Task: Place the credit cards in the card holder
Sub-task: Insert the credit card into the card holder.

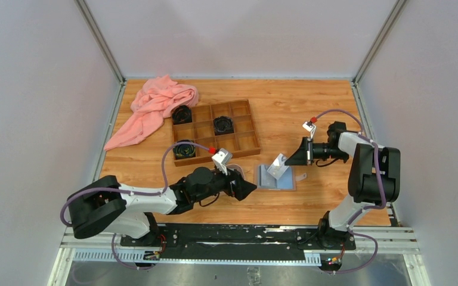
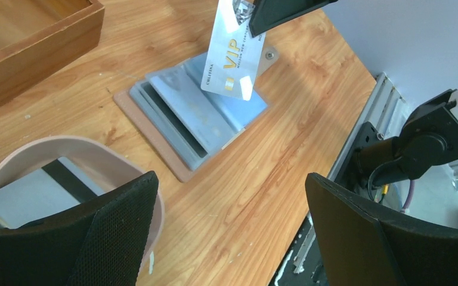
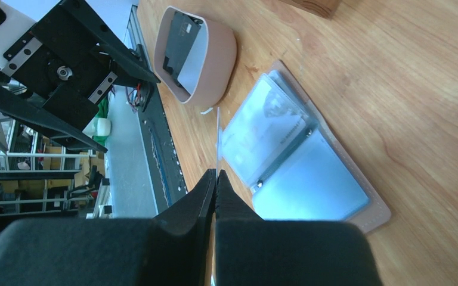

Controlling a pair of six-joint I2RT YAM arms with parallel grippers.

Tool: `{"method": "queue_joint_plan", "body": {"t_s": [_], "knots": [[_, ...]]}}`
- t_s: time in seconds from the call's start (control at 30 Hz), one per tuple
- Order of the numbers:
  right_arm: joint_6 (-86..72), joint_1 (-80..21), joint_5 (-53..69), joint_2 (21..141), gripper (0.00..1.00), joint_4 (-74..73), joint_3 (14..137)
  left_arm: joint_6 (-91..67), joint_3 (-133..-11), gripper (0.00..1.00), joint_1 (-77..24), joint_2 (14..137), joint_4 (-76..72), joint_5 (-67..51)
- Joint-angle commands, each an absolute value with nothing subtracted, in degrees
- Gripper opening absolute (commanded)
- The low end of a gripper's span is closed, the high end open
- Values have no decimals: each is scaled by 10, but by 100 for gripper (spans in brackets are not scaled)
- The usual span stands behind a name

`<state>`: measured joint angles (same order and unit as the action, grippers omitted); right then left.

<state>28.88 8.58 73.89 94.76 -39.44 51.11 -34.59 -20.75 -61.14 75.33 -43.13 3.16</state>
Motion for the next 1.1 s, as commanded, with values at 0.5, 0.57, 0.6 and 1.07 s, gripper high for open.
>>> {"method": "queue_joint_plan", "body": {"t_s": [0.5, 0.57, 0.6, 1.07], "knots": [[246, 146, 654, 980, 0, -373, 509, -371, -362, 52, -623, 957, -437, 47], [246, 146, 655, 987, 0, -375, 511, -369, -375, 50, -623, 973, -437, 41], [246, 146, 656, 991, 0, -375, 511, -368, -381, 49, -624, 981, -437, 36], [272, 145, 690, 1008, 0, -407, 522, -422, -408, 18, -612, 1038, -325, 116]]}}
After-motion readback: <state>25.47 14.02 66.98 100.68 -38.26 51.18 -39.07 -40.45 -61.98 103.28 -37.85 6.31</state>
